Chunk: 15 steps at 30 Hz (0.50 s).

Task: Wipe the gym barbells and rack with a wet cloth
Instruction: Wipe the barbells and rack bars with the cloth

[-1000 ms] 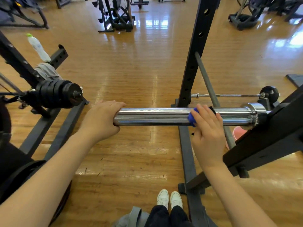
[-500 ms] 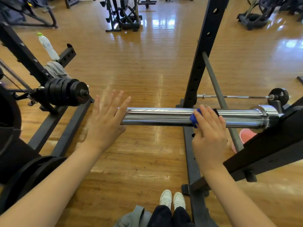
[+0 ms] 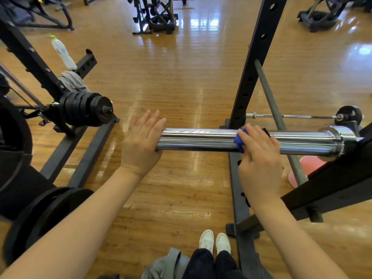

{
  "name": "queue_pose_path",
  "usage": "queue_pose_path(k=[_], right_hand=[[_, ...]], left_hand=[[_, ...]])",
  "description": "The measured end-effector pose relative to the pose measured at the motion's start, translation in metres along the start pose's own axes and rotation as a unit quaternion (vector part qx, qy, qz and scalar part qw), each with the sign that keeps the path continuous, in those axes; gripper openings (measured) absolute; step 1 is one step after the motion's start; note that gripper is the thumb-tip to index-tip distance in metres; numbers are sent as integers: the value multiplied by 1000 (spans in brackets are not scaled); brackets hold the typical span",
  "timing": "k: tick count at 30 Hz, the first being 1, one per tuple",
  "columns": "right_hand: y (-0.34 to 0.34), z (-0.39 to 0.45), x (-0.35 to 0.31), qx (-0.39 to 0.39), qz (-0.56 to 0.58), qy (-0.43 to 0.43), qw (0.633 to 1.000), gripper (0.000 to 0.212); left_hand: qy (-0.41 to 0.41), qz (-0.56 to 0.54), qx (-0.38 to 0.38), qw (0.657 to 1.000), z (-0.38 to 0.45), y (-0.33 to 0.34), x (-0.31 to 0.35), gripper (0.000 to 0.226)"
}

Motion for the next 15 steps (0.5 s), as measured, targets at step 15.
queue_pose_path(k=[15], right_hand=[[4,-10,16,38,25,14,999,38]], left_hand=[[-44,-46,-145,987,16,-6,-5,69]])
Point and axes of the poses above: each hand's wrist, its own z-axis towards the middle knuckle, its own y-axis out of the palm, x = y × z, the point moved 4 cm from there along z, towards the middle knuckle, and after that the axes turned 8 degrees about -z, right-handed, at the moved point
